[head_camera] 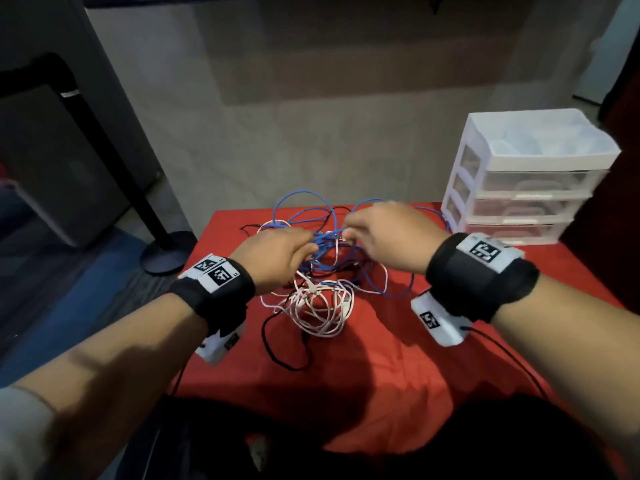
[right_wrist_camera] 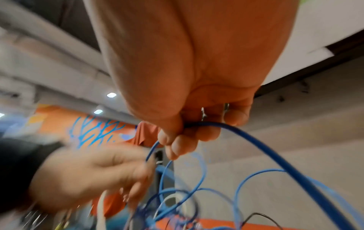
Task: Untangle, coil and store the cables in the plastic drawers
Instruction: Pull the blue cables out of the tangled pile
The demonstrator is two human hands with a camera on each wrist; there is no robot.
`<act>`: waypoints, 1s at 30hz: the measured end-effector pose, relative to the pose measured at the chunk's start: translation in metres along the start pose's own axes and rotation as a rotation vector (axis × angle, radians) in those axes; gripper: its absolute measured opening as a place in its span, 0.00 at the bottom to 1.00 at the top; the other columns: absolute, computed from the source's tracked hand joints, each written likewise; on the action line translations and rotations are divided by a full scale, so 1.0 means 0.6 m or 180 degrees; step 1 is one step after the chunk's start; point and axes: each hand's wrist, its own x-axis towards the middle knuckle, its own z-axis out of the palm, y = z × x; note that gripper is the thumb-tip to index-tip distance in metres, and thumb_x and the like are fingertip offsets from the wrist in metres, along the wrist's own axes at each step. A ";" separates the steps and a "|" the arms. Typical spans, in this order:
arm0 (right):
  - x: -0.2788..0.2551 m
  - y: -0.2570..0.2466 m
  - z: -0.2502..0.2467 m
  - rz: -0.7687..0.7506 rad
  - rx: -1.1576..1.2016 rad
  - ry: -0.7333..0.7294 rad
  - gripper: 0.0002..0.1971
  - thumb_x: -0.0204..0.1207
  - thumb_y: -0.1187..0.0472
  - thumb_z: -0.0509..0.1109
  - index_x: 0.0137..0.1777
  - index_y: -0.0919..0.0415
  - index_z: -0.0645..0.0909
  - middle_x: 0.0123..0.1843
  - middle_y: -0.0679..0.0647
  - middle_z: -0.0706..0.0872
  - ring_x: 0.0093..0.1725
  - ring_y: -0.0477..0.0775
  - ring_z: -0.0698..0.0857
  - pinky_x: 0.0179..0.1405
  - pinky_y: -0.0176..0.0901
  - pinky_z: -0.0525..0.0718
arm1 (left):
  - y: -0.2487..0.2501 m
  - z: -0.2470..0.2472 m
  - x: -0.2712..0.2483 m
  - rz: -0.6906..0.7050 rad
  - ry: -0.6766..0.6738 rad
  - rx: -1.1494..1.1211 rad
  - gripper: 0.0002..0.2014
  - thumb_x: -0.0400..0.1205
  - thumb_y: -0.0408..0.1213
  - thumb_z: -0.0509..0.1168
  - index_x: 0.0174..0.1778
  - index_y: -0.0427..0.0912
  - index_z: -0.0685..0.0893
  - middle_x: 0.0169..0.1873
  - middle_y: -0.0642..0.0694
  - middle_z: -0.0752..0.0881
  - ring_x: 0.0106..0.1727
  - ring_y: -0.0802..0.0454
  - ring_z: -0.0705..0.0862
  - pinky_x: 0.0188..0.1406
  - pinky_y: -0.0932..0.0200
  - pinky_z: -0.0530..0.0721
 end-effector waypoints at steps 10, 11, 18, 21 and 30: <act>-0.077 0.169 -0.083 0.0932 0.0344 0.0504 0.13 0.85 0.51 0.63 0.45 0.54 0.87 0.37 0.49 0.89 0.43 0.60 0.87 0.48 0.52 0.83 | -0.081 0.015 -0.022 -0.0442 0.0096 -0.0055 0.13 0.91 0.43 0.57 0.46 0.42 0.82 0.43 0.47 0.82 0.52 0.40 0.83 0.48 0.55 0.70; -0.078 0.172 -0.075 0.1055 0.0195 0.0325 0.16 0.83 0.45 0.60 0.47 0.52 0.86 0.41 0.53 0.90 0.46 0.63 0.87 0.50 0.56 0.85 | -0.075 0.017 -0.018 -0.0468 0.0078 -0.0139 0.13 0.92 0.43 0.57 0.46 0.43 0.82 0.43 0.48 0.82 0.53 0.41 0.83 0.49 0.55 0.71; -0.042 0.033 -0.013 0.0217 -0.0510 0.0113 0.33 0.80 0.37 0.67 0.83 0.43 0.66 0.77 0.48 0.78 0.76 0.60 0.73 0.70 0.61 0.70 | -0.015 0.004 0.015 -0.0324 -0.0258 -0.0036 0.14 0.91 0.46 0.56 0.42 0.47 0.78 0.40 0.53 0.78 0.50 0.45 0.81 0.51 0.51 0.76; -0.005 -0.020 0.014 0.0022 -0.0639 0.0063 0.24 0.82 0.41 0.66 0.76 0.45 0.73 0.70 0.48 0.81 0.72 0.59 0.77 0.66 0.58 0.70 | -0.001 -0.006 0.023 -0.0198 -0.0281 0.0068 0.14 0.91 0.47 0.57 0.42 0.46 0.79 0.41 0.52 0.81 0.49 0.46 0.82 0.51 0.48 0.80; 0.008 0.015 -0.023 -0.0211 -0.0361 0.0289 0.17 0.90 0.46 0.57 0.49 0.55 0.81 0.48 0.62 0.91 0.54 0.69 0.88 0.43 0.50 0.66 | -0.058 -0.022 0.002 0.0112 0.0362 -0.0399 0.12 0.88 0.49 0.60 0.44 0.51 0.84 0.36 0.60 0.78 0.40 0.57 0.77 0.44 0.56 0.77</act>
